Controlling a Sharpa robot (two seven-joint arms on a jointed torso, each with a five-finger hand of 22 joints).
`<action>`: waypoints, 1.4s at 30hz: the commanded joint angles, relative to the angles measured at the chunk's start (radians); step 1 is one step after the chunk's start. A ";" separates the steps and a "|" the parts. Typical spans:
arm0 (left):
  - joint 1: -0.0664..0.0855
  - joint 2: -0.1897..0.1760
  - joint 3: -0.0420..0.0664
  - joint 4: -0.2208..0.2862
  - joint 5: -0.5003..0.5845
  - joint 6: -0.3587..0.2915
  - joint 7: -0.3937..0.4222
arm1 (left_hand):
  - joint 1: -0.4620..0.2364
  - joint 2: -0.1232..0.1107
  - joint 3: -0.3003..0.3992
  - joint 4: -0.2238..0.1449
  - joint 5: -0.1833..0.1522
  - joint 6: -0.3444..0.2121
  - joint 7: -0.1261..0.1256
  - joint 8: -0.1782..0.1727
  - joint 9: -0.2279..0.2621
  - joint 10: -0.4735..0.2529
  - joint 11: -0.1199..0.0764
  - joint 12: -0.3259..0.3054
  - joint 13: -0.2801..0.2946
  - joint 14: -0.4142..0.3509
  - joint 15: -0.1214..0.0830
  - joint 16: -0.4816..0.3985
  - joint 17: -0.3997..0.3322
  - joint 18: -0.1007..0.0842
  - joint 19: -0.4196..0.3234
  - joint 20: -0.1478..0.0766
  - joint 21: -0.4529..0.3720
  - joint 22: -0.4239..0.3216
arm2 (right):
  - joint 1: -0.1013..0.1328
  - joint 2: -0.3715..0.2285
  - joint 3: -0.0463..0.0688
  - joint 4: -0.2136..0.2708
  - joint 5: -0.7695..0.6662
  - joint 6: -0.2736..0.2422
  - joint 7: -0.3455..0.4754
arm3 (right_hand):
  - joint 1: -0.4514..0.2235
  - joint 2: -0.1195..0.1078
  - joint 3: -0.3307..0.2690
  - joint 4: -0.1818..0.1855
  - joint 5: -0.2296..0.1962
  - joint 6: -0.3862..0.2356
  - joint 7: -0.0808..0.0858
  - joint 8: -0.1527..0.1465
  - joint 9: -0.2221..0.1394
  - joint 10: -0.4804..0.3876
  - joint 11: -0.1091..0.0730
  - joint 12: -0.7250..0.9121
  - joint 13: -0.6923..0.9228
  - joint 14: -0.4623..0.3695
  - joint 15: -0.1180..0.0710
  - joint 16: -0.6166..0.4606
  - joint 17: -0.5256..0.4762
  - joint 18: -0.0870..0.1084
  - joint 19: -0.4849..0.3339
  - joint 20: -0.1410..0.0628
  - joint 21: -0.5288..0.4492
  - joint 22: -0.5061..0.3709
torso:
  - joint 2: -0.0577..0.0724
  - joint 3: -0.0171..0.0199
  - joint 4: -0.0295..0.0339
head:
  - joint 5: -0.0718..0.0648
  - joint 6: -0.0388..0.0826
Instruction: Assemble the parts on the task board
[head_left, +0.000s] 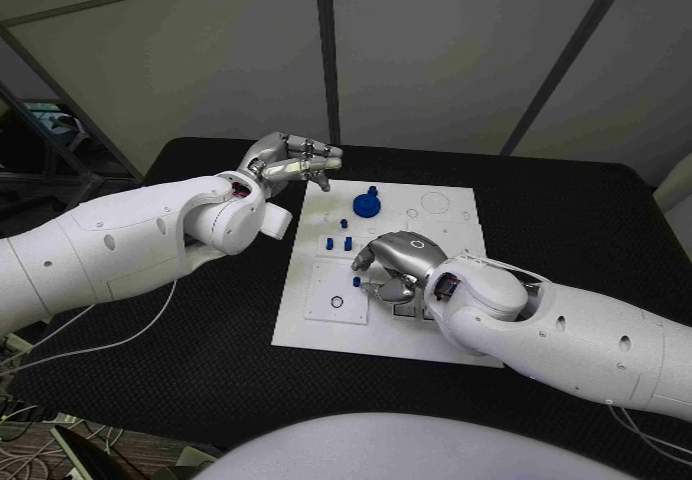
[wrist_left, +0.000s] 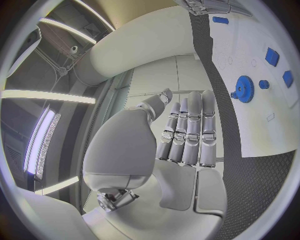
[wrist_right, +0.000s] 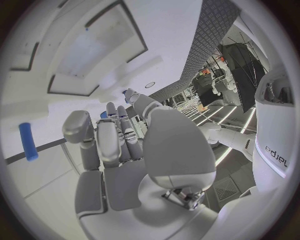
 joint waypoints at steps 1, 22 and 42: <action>0.002 -0.001 0.001 -0.001 0.002 0.017 0.011 | 0.001 0.011 -0.006 -0.001 -0.001 -0.002 0.004 -0.005 -0.001 -0.006 -0.003 0.006 0.001 -0.005 0.001 -0.003 -0.001 -0.012 -0.001 0.007 -0.007 -0.001 | 0.001 -0.017 0.001 0.019 0.004 -0.087 0.014 | 0.008 0.001 -0.007 0.001 0.002 0.010 -0.001 0.006 0.002 -0.002 -0.005 0.010 0.001 0.021 0.006 0.003 0.004 0.014 0.012 -0.001 0.008 0.007 | 0.000 0.0008 -0.0010 | -0.001 0.002; 0.001 -0.002 0.000 -0.006 0.002 0.032 0.011 | 0.000 0.012 -0.008 0.000 -0.001 -0.002 0.005 -0.006 -0.001 -0.008 -0.003 0.007 0.001 -0.005 0.001 -0.004 -0.003 -0.012 -0.001 0.007 -0.008 -0.002 | 0.018 -0.250 0.107 0.083 0.130 0.008 0.047 | 0.004 -0.015 -0.029 0.007 0.009 0.046 -0.036 0.011 0.000 -0.006 -0.027 0.055 -0.013 0.028 -0.011 0.020 0.018 0.010 0.031 -0.017 0.018 0.025 | -0.002 -0.0024 -0.0051 | -0.027 0.023; 0.001 0.004 0.000 -0.011 0.002 0.039 0.012 | 0.001 0.013 -0.008 0.000 -0.001 -0.001 0.004 -0.005 0.000 -0.007 -0.003 0.008 0.001 -0.006 0.001 -0.004 -0.003 -0.012 -0.001 0.007 -0.009 -0.002 | 0.020 -0.217 0.112 -0.001 0.044 0.065 0.051 | 0.015 -0.009 -0.031 0.006 0.015 0.049 -0.037 0.009 0.000 -0.007 -0.028 0.065 -0.013 0.029 -0.012 0.023 0.019 0.009 0.031 -0.018 0.017 0.025 | 0.001 -0.0011 -0.0027 | -0.040 0.027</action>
